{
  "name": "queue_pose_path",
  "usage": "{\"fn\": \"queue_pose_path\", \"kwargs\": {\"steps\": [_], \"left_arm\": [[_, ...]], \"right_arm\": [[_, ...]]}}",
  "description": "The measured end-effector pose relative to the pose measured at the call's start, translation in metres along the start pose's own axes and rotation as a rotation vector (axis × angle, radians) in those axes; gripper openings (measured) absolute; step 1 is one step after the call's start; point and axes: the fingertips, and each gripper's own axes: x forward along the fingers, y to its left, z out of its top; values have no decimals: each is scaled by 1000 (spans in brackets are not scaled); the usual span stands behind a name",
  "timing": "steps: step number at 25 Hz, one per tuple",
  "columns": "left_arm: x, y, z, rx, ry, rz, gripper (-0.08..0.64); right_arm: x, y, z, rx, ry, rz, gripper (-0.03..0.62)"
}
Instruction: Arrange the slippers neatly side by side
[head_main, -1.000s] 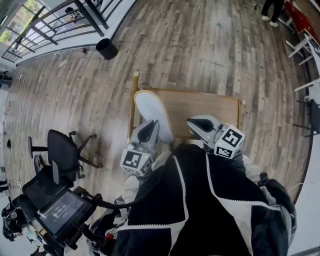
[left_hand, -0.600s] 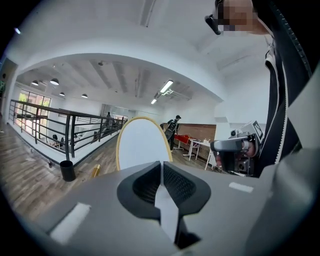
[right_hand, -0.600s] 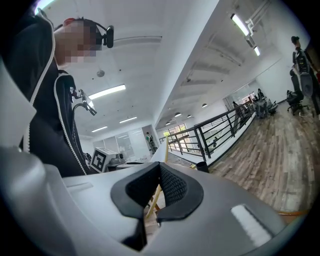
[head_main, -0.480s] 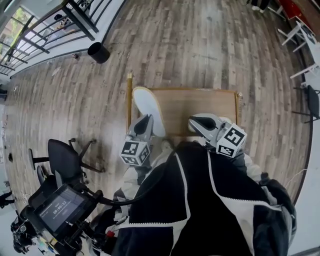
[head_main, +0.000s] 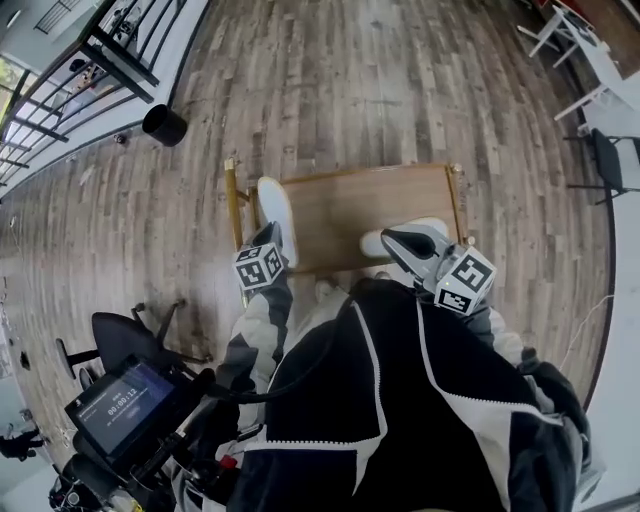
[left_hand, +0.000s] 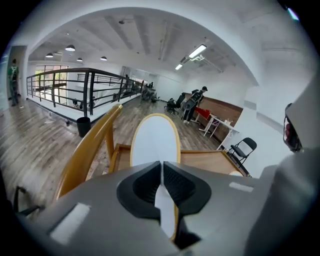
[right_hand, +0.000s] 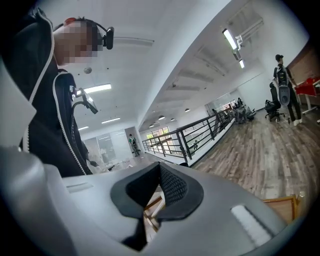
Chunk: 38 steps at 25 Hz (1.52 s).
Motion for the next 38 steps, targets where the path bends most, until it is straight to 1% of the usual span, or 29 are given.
{"fn": "queue_pose_path", "kwargs": {"steps": [3, 5, 7, 11, 16, 17, 18, 19, 21, 23, 24, 26, 28, 30, 32, 35, 38], "left_arm": [[31, 23, -14, 10, 79, 39, 31], [54, 35, -25, -13, 124, 50, 31], [67, 36, -32, -25, 150, 39, 31], [76, 33, -39, 9, 200, 33, 31], [88, 29, -42, 19, 220, 29, 37], [89, 29, -43, 18, 218, 27, 74], [89, 28, -42, 18, 213, 25, 129], [88, 27, -41, 22, 205, 22, 137], [77, 26, -32, 38, 171, 19, 138], [62, 20, -13, 57, 104, 11, 135], [56, 13, -1, 67, 63, -7, 129], [43, -7, 25, 86, -31, -72, 103], [21, -35, 53, 119, -141, -164, 47], [-8, -69, 80, 165, -250, -260, 14], [-39, -101, 101, 201, -342, -342, 14], [-81, -141, 122, 266, -428, -428, 14], [-114, -164, 133, 328, -469, -469, 14]], "right_arm": [[-1, -16, -1, 11, -4, -43, 5], [0, -30, -3, 21, -1, -68, 5], [-3, -36, -4, 23, 0, -88, 5], [-13, -33, -2, 28, -1, -115, 5], [-17, -36, -3, 29, 1, -126, 5], [-17, -37, -4, 30, 0, -127, 5], [-17, -37, -5, 31, -1, -128, 5], [-17, -36, -5, 30, -3, -127, 5], [-15, -32, -7, 18, 2, -127, 5], [-14, -34, -10, -10, 25, -139, 5], [-15, -40, -13, -22, 41, -150, 5], [-16, -60, -24, -23, 69, -178, 5], [-15, -77, -37, -5, 90, -204, 5], [-17, -88, -45, 12, 105, -224, 5], [-21, -91, -49, 32, 107, -239, 5], [-19, -88, -48, 42, 101, -230, 5], [-8, -81, -47, 27, 98, -198, 5]]}}
